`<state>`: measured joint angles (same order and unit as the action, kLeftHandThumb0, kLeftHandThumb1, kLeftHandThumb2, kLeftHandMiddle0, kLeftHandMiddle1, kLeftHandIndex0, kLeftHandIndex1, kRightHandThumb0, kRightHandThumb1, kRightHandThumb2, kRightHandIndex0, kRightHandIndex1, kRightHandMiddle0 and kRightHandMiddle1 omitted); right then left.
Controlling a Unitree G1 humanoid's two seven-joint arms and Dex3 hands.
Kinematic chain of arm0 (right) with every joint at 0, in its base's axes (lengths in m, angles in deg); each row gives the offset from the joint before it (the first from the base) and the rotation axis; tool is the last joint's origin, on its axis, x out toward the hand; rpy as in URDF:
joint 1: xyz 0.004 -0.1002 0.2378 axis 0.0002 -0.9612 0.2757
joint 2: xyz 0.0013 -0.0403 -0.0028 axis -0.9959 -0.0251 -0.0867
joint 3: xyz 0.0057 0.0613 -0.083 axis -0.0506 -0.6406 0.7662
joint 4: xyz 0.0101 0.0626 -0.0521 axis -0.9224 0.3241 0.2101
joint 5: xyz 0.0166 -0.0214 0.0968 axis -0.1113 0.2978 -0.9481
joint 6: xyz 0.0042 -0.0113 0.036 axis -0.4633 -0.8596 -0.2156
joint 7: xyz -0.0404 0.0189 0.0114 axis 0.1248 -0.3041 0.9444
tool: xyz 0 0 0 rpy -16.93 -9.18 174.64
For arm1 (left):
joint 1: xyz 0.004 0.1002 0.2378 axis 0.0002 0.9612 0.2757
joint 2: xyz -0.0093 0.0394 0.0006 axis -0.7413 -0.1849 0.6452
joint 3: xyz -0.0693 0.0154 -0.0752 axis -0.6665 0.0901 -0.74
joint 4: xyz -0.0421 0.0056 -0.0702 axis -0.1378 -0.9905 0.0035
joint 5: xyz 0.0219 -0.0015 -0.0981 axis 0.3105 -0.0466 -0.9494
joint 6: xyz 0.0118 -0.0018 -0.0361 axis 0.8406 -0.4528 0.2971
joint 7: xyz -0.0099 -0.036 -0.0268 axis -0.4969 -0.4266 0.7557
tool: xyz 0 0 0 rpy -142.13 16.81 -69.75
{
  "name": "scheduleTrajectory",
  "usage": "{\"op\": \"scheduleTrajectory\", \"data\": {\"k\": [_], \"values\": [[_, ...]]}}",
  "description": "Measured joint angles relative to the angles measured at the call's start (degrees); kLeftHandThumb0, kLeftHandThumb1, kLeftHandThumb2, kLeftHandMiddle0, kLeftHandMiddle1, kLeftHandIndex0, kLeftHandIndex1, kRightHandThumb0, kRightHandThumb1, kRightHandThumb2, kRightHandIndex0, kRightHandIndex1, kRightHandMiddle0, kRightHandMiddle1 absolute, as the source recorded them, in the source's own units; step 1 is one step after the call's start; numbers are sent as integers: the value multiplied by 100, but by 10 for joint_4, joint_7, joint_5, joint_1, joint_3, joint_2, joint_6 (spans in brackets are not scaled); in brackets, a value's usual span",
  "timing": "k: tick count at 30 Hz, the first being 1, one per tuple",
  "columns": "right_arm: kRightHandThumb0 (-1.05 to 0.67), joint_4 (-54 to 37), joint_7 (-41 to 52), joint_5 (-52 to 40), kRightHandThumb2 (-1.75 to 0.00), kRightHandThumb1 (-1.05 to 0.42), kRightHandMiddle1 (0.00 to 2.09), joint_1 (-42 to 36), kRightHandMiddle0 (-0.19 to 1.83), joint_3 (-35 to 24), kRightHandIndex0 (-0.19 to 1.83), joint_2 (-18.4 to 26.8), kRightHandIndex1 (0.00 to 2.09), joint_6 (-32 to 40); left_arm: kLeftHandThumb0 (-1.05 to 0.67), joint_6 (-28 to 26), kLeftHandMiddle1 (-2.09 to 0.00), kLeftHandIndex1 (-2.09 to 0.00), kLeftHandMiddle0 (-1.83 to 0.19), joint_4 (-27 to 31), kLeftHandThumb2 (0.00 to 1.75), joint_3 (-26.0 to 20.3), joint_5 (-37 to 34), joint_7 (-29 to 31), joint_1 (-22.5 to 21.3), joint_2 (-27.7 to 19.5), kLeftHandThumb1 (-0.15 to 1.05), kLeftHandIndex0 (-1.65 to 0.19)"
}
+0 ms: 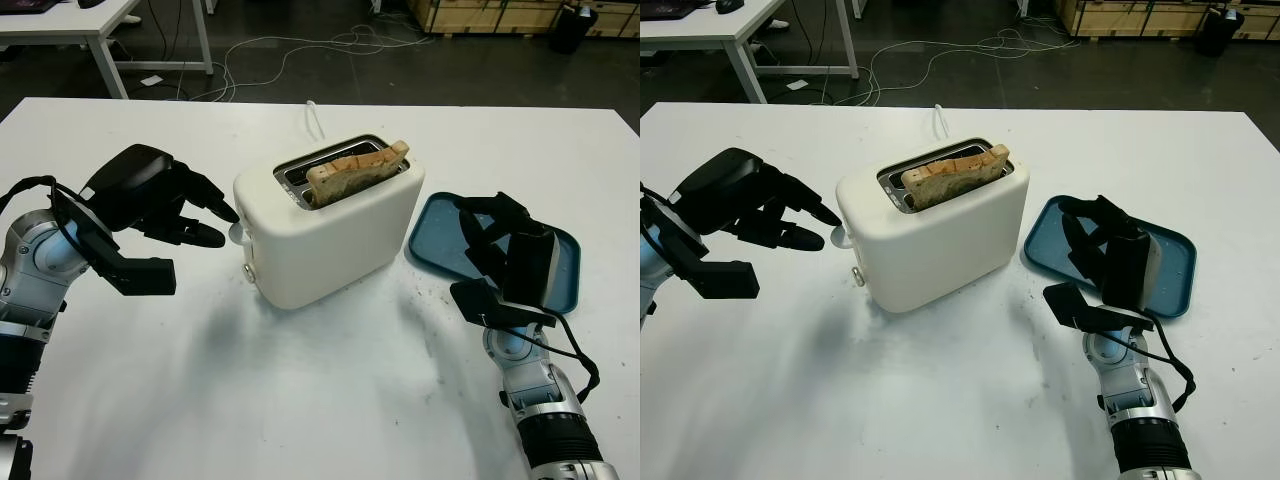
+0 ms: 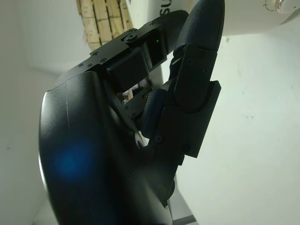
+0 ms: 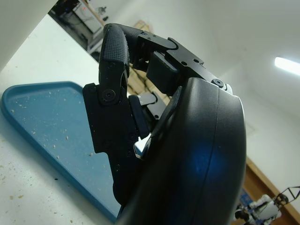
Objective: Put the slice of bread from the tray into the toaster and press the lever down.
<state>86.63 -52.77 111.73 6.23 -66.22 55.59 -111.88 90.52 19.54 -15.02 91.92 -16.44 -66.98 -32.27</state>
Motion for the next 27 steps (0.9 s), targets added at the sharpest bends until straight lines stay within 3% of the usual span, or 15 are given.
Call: {"op": "scheduleTrajectory", "data": {"k": [4,8,14,21,27], "values": [[-60,0,0,0,-42,-92,96,0,83,0,76,0,175,0,-79,0,-141,-1,-117,10,10,0,-1,4,0,-1,92,-127],[-59,5,0,0,-42,-92,82,0,88,0,76,0,175,0,-79,0,-144,-1,-117,15,9,0,-2,4,0,-1,92,-127],[-60,5,1,0,-42,-92,100,0,81,0,76,0,175,5,-78,0,-146,-1,-116,15,10,0,-7,6,0,-1,92,-126],[-60,7,1,0,-43,-92,90,0,85,0,76,0,175,5,-79,-3,-144,-1,-116,23,12,0,-13,11,1,-1,92,-126],[-60,7,2,0,-44,-92,93,0,83,0,76,0,175,5,-79,-2,-138,0,-117,22,9,0,-24,12,1,-1,92,-126]]}}
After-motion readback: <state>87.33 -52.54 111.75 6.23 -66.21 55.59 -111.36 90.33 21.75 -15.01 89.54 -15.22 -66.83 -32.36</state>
